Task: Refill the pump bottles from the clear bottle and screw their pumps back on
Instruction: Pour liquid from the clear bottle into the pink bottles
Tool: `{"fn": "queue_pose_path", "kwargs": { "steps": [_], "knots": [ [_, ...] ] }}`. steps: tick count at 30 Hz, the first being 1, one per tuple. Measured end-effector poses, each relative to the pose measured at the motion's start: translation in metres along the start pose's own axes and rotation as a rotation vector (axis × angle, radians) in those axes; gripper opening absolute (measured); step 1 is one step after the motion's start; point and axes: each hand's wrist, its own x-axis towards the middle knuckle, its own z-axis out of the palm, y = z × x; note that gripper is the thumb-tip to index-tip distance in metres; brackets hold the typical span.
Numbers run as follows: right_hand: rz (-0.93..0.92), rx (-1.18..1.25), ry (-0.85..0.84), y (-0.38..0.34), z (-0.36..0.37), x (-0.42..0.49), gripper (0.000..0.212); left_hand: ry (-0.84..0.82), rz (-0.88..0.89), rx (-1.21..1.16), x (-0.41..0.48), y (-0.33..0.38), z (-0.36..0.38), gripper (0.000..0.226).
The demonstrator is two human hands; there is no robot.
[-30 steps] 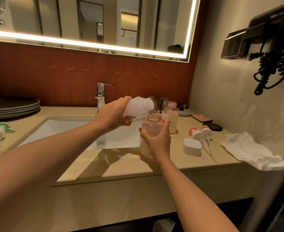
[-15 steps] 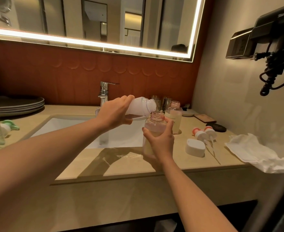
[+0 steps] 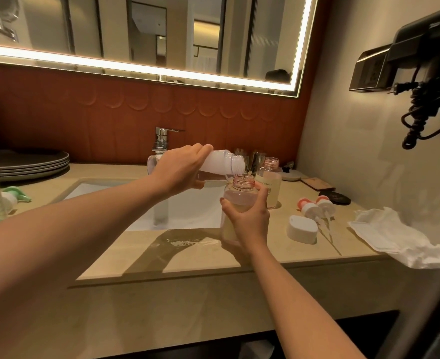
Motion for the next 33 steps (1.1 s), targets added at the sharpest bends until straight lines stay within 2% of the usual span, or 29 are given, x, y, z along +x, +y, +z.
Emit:
{"fn": "queue_pose_path", "kwargs": {
  "steps": [33],
  "knots": [
    [0.000,-0.015,0.001,0.0011,0.0003,-0.0005,0.075,-0.024,0.051,0.037,0.0054,-0.0016,-0.0072,0.072]
  ]
}}
